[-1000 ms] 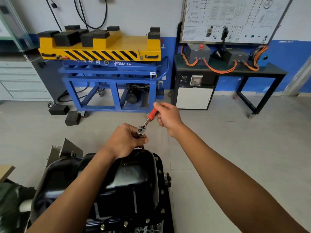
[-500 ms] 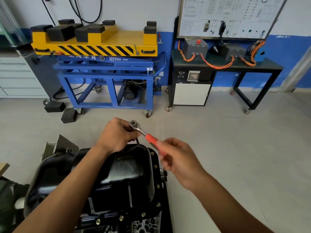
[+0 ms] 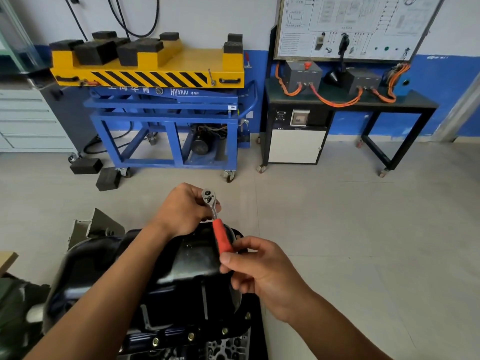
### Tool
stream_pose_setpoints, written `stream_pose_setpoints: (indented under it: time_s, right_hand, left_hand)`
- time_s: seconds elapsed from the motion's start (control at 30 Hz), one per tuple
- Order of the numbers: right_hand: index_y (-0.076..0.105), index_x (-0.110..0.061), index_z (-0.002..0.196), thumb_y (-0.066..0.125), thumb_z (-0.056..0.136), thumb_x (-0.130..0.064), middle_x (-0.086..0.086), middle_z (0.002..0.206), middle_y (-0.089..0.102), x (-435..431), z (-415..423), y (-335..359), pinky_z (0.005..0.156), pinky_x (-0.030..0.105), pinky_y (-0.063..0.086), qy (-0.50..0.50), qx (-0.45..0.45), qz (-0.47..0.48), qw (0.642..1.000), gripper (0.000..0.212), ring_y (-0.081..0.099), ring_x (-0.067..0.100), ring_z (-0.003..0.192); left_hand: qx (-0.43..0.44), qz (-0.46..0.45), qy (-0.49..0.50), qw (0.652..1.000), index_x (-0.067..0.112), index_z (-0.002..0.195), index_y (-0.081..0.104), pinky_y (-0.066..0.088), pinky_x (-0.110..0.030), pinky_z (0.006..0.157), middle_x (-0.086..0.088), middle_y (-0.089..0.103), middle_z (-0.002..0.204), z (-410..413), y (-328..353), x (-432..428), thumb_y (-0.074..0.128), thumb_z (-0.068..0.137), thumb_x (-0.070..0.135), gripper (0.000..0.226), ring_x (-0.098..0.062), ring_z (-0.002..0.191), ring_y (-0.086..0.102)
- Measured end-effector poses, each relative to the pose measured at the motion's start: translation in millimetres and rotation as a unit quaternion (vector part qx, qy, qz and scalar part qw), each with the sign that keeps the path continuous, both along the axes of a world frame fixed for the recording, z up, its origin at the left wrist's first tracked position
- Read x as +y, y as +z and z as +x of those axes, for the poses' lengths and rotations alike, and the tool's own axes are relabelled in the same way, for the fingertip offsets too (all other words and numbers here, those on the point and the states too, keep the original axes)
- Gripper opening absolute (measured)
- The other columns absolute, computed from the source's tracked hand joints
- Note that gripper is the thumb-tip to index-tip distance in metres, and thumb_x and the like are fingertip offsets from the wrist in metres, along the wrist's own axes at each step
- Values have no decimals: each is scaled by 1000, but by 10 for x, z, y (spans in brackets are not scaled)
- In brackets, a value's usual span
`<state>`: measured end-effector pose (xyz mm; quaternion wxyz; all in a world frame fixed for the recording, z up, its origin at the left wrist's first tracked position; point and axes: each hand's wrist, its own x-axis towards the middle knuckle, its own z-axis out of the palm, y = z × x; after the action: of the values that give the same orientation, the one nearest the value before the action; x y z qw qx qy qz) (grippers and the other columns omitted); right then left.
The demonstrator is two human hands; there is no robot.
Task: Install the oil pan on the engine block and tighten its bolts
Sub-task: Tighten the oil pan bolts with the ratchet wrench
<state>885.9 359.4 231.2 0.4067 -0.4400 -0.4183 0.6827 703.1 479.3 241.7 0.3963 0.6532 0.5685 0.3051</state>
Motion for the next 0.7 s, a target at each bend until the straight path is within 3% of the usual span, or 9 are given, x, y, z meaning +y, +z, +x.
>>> stream_pose_setpoints:
  time_s: [0.13, 0.2, 0.4, 0.5, 0.7]
  right_hand:
    - [70, -20, 79, 96, 54, -26, 10, 67, 66, 127, 165, 12, 45, 23, 39, -62, 18, -7, 998, 36, 52, 15, 47]
    - [67, -17, 80, 90, 52, -31, 7, 62, 61, 248, 281, 46, 43, 22, 37, -103, 25, -10, 994, 38, 49, 14, 45]
    - [69, -15, 91, 75, 87, -18, 1, 63, 58, 840, 540, 101, 43, 21, 38, -212, 2, 8, 977, 8, 48, 11, 49]
    - [74, -17, 96, 72, 91, -19, -1, 64, 58, 1184, 459, 120, 46, 21, 41, -230, -26, 24, 972, 6, 51, 10, 50]
    - [74, -22, 97, 70, 93, -27, -3, 61, 60, 1768, 117, 121, 46, 22, 37, -201, -66, 67, 975, 8, 50, 9, 51]
  left_hand:
    - [2, 1, -33, 999, 18, 71, 79, 57, -42, 78, -10, 75, 73, -14, 5, 12, 75, 81, -5, 25, -16, 66, 65]
    - [-4, -1, -42, 999, 13, 75, 78, 55, -40, 78, -13, 75, 74, -15, 10, 14, 75, 84, -1, 17, -18, 66, 64]
    - [15, -9, -34, 999, 10, 84, 80, 52, -23, 73, -5, 77, 74, 33, 44, 1, 79, 84, 6, 4, -9, 65, 63]
    - [22, -14, -40, 999, 11, 83, 80, 50, -14, 68, -2, 77, 74, 47, 62, -1, 79, 84, 6, 5, -4, 62, 64]
    - [17, -27, -50, 998, 3, 89, 79, 51, -18, 72, -11, 77, 82, 71, 105, -11, 78, 85, 5, 5, -9, 67, 64]
